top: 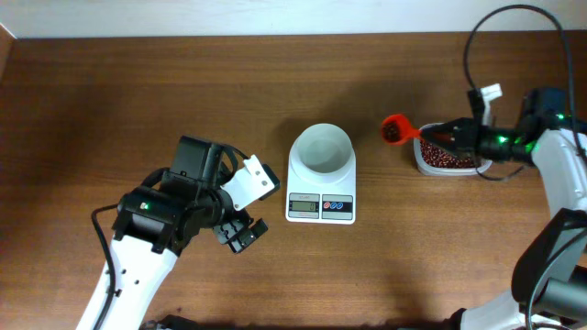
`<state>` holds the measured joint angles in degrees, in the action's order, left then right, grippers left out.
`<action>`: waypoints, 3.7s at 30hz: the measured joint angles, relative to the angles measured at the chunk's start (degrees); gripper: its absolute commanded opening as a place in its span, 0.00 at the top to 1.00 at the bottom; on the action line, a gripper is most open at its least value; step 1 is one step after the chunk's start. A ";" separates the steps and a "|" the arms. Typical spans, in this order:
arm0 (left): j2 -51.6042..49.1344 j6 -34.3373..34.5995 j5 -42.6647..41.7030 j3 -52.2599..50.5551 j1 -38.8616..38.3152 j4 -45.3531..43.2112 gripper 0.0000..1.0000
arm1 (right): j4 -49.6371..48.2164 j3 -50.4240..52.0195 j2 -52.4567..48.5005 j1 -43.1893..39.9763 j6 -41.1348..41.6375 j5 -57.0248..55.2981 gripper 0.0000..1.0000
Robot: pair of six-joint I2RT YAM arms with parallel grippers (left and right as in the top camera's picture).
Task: Scoop and weigh 50g on scale
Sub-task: 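Lift the filled scoop and carry it toward the scale bowl, then tip the orange scoop over the white bowl to pour beans, then move the scoop back into the bean tub and scoop beans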
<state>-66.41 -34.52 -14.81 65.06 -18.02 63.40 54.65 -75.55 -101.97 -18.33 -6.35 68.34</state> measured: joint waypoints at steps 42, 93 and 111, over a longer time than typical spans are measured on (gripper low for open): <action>0.00 0.00 -0.02 0.00 0.00 0.00 0.01 | -15.93 0.04 0.00 21.81 -7.37 -15.10 0.96; 0.00 0.00 0.00 0.11 0.00 0.00 0.01 | -14.95 -0.11 3.91 28.57 -22.05 -30.16 0.96; 0.00 0.00 0.00 0.11 0.00 0.00 0.01 | -15.78 -0.17 4.61 29.27 -21.11 -32.41 0.96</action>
<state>-66.41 -34.52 -14.81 65.17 -18.02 63.40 38.87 -75.72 -97.36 10.94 -27.46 35.92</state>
